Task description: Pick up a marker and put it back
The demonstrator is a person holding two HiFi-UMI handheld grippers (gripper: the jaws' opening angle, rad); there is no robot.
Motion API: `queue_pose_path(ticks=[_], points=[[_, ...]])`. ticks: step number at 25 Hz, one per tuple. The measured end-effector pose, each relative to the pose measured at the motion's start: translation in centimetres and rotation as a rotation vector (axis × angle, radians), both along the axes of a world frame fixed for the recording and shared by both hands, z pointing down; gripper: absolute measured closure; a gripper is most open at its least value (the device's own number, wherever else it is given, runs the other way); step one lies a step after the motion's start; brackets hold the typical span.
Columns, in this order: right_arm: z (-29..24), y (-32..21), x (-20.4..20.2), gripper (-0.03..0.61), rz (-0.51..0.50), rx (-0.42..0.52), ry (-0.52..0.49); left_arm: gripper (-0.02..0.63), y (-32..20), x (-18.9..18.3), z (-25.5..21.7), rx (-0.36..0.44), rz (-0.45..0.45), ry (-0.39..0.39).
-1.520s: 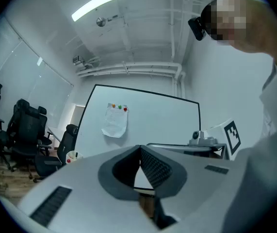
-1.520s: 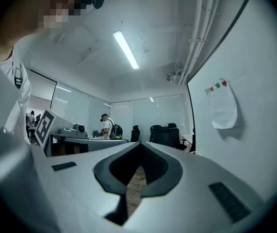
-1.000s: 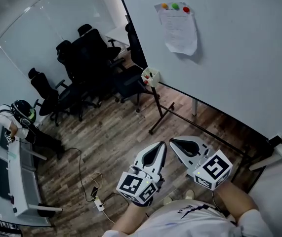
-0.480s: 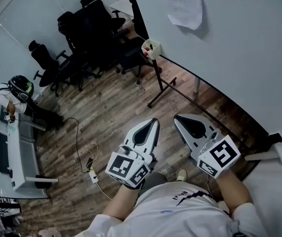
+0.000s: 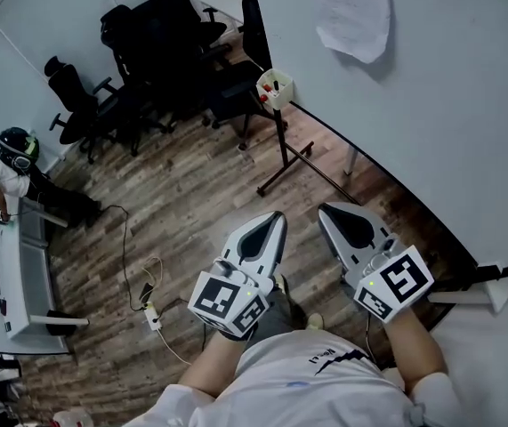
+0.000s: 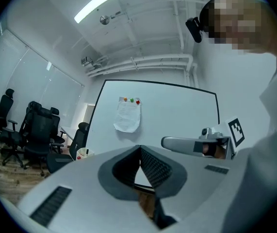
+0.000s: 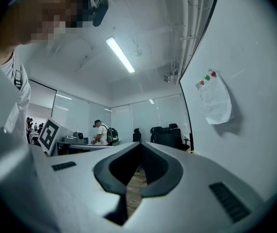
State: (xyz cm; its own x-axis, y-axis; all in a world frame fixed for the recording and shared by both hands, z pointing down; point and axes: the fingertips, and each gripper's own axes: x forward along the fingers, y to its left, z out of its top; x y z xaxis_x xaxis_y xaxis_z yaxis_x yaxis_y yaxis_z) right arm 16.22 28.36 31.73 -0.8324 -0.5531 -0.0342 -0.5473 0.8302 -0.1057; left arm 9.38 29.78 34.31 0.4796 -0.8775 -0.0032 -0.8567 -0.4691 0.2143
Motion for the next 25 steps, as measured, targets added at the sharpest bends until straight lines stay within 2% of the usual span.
queue_pose_path(ticks=[5, 10, 13, 16, 20, 25], points=[[0.0, -4.9, -3.5, 0.566, 0.023, 0.011, 0.031, 0.601, -5.0, -2.7, 0.0, 0.019, 0.025, 0.020], [-0.2, -10.6, -8.5, 0.566, 0.049, 0.006, 0.054, 0.601, -10.9, -7.2, -0.2, 0.029, 0.051, -0.001], [0.7, -13.7, -11.5, 0.566, 0.069, -0.009, 0.082, 0.601, -14.1, -9.4, 0.6, 0.021, 0.085, -0.023], [2.3, -16.4, -13.9, 0.566, 0.099, -0.035, 0.108, 0.601, -17.3, -11.5, 1.5, 0.003, 0.118, -0.006], [4.2, -19.5, -15.6, 0.565, 0.115, -0.065, 0.158, 0.601, -20.9, -13.1, 2.6, -0.017, 0.138, 0.017], [5.3, -24.2, -16.2, 0.565, 0.135, -0.085, 0.170, 0.601, -24.8, -14.2, 4.0, -0.034, 0.139, 0.022]])
